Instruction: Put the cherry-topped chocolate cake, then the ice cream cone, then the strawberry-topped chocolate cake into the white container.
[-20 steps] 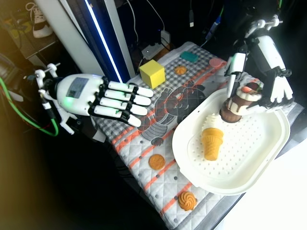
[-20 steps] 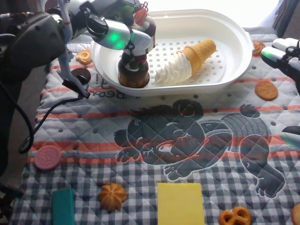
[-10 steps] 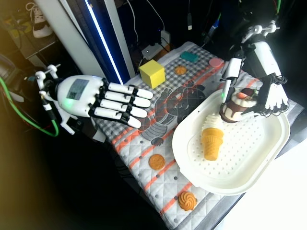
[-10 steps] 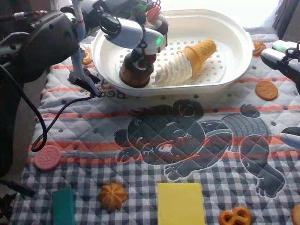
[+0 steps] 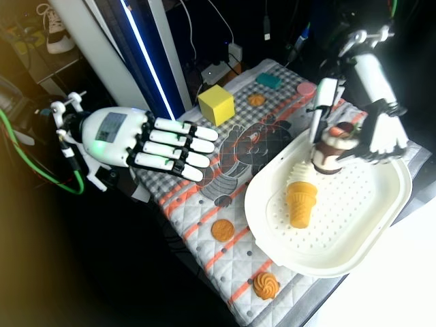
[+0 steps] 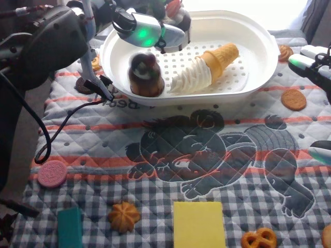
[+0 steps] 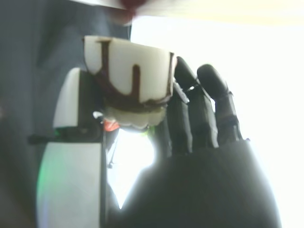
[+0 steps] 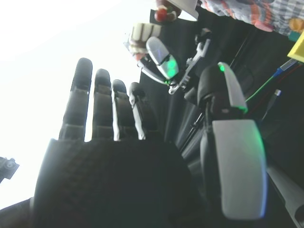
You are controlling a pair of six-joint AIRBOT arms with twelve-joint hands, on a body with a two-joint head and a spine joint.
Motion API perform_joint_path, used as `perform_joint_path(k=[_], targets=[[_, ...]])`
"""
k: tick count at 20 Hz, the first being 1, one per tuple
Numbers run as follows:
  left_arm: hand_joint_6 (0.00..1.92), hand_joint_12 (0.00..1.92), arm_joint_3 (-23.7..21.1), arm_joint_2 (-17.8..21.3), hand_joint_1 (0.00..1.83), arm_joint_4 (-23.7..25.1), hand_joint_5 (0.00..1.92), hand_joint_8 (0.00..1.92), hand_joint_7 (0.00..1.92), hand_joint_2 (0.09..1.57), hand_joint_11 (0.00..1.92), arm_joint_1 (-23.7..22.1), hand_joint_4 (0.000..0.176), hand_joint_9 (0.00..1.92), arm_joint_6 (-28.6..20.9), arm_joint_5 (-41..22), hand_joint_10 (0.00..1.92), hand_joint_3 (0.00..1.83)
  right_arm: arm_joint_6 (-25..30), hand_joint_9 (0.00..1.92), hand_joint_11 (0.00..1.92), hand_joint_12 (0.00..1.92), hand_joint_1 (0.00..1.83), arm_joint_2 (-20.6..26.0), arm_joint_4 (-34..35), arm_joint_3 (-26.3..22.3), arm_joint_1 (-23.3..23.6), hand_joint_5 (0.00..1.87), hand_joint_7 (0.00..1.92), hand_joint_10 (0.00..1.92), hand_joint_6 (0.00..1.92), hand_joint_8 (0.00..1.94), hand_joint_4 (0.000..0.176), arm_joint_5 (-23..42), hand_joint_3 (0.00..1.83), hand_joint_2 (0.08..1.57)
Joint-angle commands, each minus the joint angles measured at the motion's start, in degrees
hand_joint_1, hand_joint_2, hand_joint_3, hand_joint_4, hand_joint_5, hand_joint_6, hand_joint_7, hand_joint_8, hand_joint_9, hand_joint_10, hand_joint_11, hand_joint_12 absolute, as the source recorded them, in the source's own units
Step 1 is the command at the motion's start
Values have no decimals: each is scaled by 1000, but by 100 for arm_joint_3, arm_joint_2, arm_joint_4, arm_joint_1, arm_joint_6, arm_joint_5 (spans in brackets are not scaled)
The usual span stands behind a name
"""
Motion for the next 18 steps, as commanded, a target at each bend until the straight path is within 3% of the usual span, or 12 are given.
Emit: perform_joint_path(k=[1, 5, 6, 7, 9, 10, 13, 14, 15, 16, 17, 18], targets=[[1400, 1727, -11, 37, 1159, 71, 800, 1425, 591, 1268, 0, -93, 0, 319, -43, -653, 1092, 0, 18, 69, 0, 580, 614, 15, -23, 22, 11, 0, 0, 46, 0, 0, 0, 714, 0, 1211], [1377, 1626, 35, 3, 1172, 60, 822, 1384, 623, 1254, 0, -101, 0, 321, -43, -606, 1075, 0, 20, 57, 0, 623, 643, -3, -23, 24, 11, 0, 0, 38, 0, 0, 0, 714, 1, 1210], [1356, 1711, 52, -13, 1172, 47, 829, 1426, 600, 1257, 0, -95, 0, 303, -43, -595, 1116, 1, 20, 58, 0, 625, 622, -4, -23, 25, 11, 0, 0, 38, 0, 0, 0, 714, 0, 1209], [1314, 1747, 83, -40, 1087, 17, 788, 1048, 507, 1232, 0, -87, 0, 245, -43, -579, 1132, 0, 23, 60, 0, 624, 617, -4, -23, 26, 11, 0, 0, 39, 0, 0, 0, 714, 0, 1204], [1290, 1751, 126, -88, 1097, -35, 781, 774, 551, 1220, 0, -83, 0, 271, -43, -570, 1105, 0, 30, 56, 0, 568, 641, -6, -23, 34, 10, 0, 0, 38, 0, 0, 0, 714, 0, 1208], [1283, 1740, 158, -121, 1161, -59, 842, 1264, 631, 1231, 116, -84, 0, 405, -43, -550, 1149, 2, 39, 55, 0, 556, 644, -12, -23, 40, 10, 0, 0, 38, 0, 0, 0, 714, 1, 1211], [1353, 1716, 244, -237, 1144, -67, 708, 1422, 737, 1252, 197, -53, 0, 487, -43, -481, 1183, 4, 66, 68, 0, 668, 618, -32, -23, 59, 10, 0, 0, 49, 0, 0, 0, 713, 0, 1201], [1482, 1713, 257, -254, 1110, -71, 633, 1474, 682, 1287, 165, -37, 23, 431, -43, -469, 1142, 9, 70, 71, 0, 680, 619, -32, -23, 60, 10, 0, 0, 51, 0, 0, 0, 713, 0, 1199], [881, 1640, 265, -255, 1045, -88, 352, 780, 375, 1194, 32, -18, 33, 221, -43, -467, 928, 0, 71, 74, 0, 732, 625, -32, -23, 60, 10, 0, 0, 57, 0, 0, 0, 713, 0, 1195], [526, 1479, 275, -255, 1005, -110, 292, 354, 321, 1152, 6, -2, 67, 156, -43, -461, 683, 0, 71, 76, 0, 810, 618, -33, -23, 59, 10, 0, 0, 65, 0, 0, 0, 714, 0, 1198], [278, 1262, 287, -255, 923, -125, 178, 113, 176, 1120, 0, 13, 154, 76, -43, -454, 444, 0, 72, 70, 0, 820, 627, -34, -22, 59, 5, 0, 0, 66, 0, 0, 0, 715, 0, 1194], [139, 1180, 290, -254, 882, -131, 127, 27, 93, 1105, 0, 22, 172, 75, -43, -451, 296, 0, 72, 59, 0, 770, 632, -36, -18, 59, 0, 0, 0, 70, 0, 0, 0, 715, 0, 1196]])
